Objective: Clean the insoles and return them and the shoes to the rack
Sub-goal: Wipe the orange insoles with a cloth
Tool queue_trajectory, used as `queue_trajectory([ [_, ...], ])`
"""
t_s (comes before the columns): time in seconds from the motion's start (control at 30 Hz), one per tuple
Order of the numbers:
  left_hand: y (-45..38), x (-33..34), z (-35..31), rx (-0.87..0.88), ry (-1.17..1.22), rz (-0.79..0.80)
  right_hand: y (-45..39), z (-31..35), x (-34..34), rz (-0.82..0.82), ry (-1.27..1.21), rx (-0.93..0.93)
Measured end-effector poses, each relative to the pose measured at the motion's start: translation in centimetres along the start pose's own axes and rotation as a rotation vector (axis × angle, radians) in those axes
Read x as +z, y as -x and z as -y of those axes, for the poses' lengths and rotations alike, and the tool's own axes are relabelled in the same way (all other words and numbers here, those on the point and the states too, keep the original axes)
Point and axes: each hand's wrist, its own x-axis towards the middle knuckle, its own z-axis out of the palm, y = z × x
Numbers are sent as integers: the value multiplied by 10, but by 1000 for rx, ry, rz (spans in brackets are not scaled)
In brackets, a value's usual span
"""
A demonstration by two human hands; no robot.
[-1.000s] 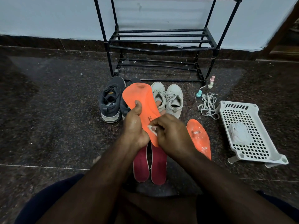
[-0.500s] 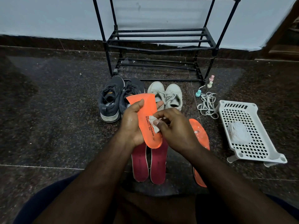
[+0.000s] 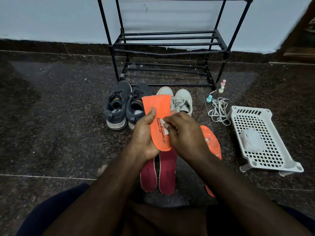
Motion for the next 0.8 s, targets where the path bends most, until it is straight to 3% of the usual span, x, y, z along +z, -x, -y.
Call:
queue_trajectory([
  [0.27,-7,0,-4,70,-41,-55,13,17,3,195,-42,8],
  [0.5,-2,1,5,77,-21,-26,-3,10,5,29,61,-1],
  [0.7,-9,-2,-3,97,-62,-68,16,18,6,180,6,-45],
  [0.8,-7,-2,-5,118,-50,-95,18,18,5,171,-6,-63],
])
